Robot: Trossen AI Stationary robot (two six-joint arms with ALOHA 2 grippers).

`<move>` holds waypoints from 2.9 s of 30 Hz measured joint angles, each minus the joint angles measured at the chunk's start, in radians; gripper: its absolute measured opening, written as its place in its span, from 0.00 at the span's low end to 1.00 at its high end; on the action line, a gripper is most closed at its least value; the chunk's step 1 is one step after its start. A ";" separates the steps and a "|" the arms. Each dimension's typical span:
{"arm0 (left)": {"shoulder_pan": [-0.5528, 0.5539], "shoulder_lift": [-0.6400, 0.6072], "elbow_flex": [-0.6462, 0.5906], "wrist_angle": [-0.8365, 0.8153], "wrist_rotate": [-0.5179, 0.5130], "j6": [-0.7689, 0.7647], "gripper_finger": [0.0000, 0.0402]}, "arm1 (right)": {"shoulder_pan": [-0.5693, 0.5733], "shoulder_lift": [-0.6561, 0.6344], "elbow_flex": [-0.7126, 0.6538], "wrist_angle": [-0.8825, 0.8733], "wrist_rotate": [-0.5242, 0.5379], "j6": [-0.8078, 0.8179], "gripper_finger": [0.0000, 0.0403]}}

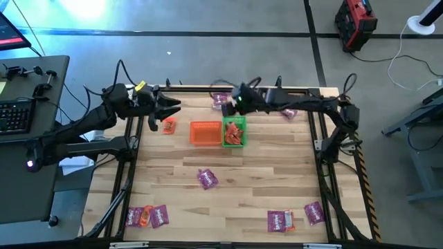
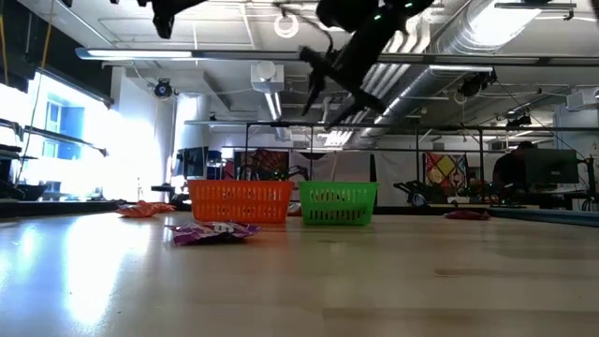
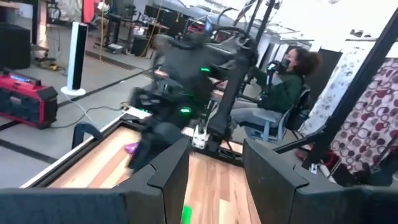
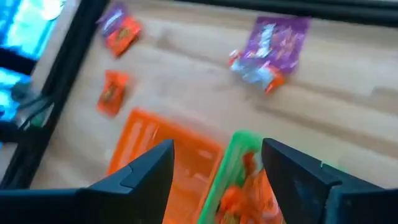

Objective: Sort candy by brand, put in halloween buckets
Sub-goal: Put the orange chocolate into the green bin

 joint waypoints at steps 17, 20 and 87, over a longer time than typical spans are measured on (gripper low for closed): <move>-0.002 0.073 0.000 -0.101 -0.072 -0.031 0.35 | -0.188 0.587 0.582 -0.314 -0.172 0.044 0.59; -0.002 0.092 0.000 -0.138 -0.072 -0.032 0.35 | -0.193 0.613 0.607 -0.369 -0.182 0.043 0.59; -0.002 0.225 0.000 -0.169 -0.143 0.004 0.35 | 0.059 0.099 0.024 -0.360 -0.088 -0.458 0.00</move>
